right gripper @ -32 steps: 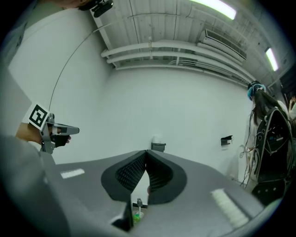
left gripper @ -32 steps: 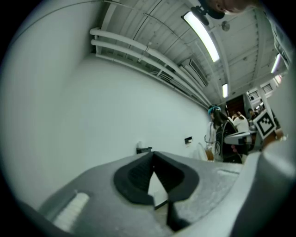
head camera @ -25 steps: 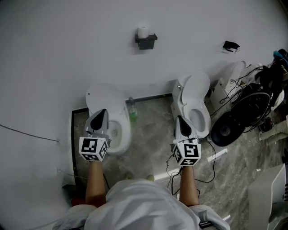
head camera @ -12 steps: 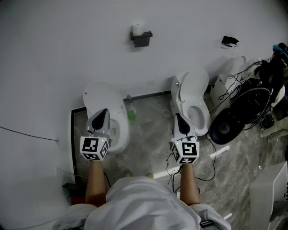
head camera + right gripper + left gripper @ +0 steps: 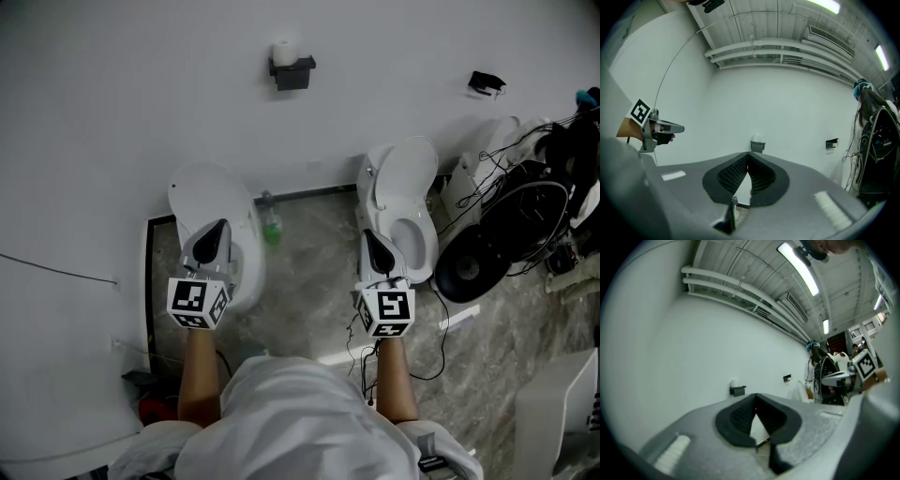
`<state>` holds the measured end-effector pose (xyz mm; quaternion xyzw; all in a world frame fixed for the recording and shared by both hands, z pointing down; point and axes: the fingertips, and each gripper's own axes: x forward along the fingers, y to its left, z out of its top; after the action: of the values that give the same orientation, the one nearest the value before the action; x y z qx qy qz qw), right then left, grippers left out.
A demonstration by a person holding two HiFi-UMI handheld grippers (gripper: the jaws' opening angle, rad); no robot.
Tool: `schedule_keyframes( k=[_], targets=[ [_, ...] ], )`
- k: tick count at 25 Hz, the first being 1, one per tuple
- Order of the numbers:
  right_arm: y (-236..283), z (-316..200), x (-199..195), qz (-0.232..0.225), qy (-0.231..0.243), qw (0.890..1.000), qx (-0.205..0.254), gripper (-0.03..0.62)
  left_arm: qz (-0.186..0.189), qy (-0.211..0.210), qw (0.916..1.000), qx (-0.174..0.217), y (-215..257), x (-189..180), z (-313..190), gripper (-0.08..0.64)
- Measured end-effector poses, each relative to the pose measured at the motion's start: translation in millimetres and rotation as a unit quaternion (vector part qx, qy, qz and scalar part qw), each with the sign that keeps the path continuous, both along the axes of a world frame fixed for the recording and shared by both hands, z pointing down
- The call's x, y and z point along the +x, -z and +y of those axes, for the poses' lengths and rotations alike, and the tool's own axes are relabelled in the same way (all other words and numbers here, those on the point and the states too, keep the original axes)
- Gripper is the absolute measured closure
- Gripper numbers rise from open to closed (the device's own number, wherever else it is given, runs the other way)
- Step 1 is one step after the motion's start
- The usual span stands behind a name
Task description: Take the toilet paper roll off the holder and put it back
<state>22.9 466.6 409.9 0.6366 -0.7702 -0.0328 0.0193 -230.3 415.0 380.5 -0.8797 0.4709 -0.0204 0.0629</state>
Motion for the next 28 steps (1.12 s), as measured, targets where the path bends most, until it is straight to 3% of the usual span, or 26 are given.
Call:
schedule_keyframes(
  k=[16, 19, 24, 28],
  targets=[
    [-25.5, -41.2, 12.0, -0.005, -0.007, 1.0, 0.01, 0.591, 0.0, -0.005, 0.9999, 0.013, -18.0, 14.1, -45.3, 0.56],
    [-30.4, -77.0, 13.9, -0.006, -0.009, 1.0, 0.008, 0.591, 0.002, -0.003, 0.9999, 0.009, -23.6, 15.2, -84.7, 0.56],
    [-26.7, -189.6, 17.6, -0.01, -0.02, 1.0, -0.008, 0.591, 0.001, -0.018, 0.9998, -0.007, -23.1, 24.7, -199.1, 0.56],
    [-20.3, -247.7, 15.5, -0.007, -0.023, 0.999, -0.023, 0.591, 0.004, -0.021, 0.9994, -0.028, -23.6, 22.6, -258.8, 0.56]
  ],
)
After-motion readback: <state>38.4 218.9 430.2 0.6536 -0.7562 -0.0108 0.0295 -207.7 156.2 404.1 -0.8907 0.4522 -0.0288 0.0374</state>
